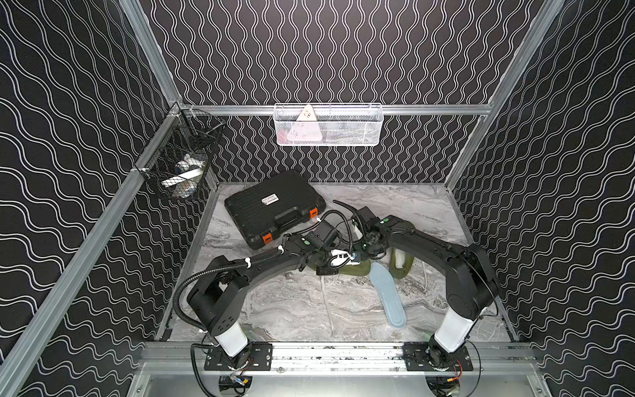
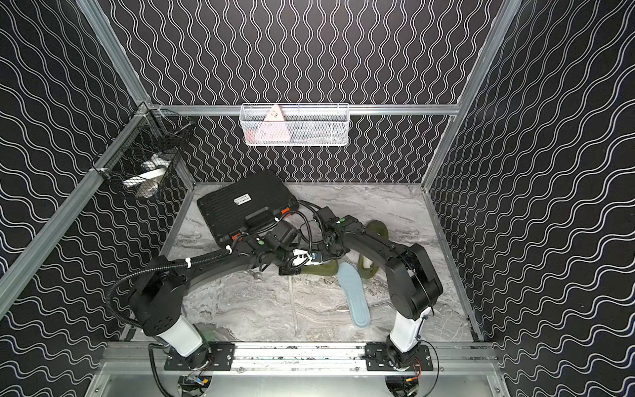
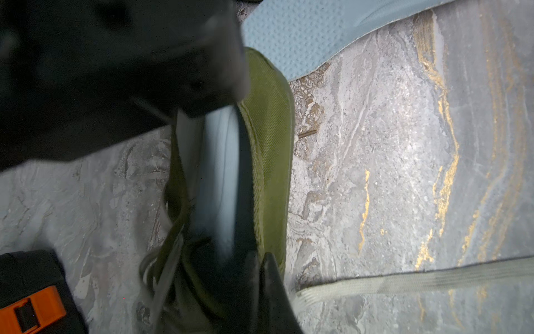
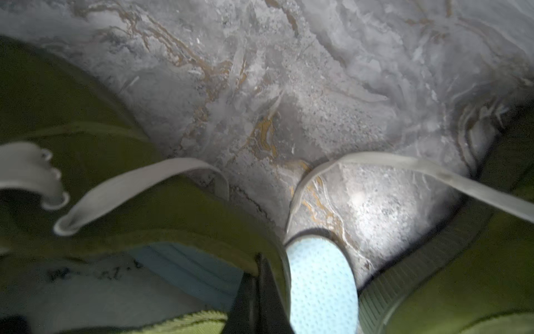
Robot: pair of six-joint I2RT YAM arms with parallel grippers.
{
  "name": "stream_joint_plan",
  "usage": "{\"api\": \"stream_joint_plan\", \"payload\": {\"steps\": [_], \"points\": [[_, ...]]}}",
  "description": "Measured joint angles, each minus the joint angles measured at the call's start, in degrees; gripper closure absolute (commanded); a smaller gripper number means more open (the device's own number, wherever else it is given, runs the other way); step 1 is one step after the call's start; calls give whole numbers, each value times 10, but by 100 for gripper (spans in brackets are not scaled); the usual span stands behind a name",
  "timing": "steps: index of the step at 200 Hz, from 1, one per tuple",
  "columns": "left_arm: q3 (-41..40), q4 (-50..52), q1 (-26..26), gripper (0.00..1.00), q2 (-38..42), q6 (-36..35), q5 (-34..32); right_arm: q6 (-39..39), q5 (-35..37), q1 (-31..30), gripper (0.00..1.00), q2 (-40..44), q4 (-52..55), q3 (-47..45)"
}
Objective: Insert the insole into the shoe
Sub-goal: Adjust the insole in the shoe, then place the shoe at the center of the board.
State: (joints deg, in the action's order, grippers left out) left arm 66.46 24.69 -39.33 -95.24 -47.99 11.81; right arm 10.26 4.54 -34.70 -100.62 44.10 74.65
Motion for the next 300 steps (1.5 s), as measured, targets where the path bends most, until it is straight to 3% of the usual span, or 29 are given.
{"api": "stream_joint_plan", "payload": {"steps": [53, 117, 166, 190, 214, 300], "points": [[54, 42, 18, 100, -17, -17, 0, 64, -39, 1, 100, 73, 7, -45], [90, 70, 37, 96, -62, -47, -28, 214, -122, -17, 100, 129, -64, -139], [105, 79, 57, 84, -87, -61, -34, 299, -126, -50, 100, 108, -136, -160], [109, 78, 65, 71, -97, -63, -41, 325, -113, -62, 100, 100, -160, -169], [107, 76, 76, 50, -89, -61, -37, 353, -100, -68, 100, 95, -187, -178], [45, 69, 95, 37, 12, -19, -3, 414, -65, -73, 100, 62, -256, -161]]}}
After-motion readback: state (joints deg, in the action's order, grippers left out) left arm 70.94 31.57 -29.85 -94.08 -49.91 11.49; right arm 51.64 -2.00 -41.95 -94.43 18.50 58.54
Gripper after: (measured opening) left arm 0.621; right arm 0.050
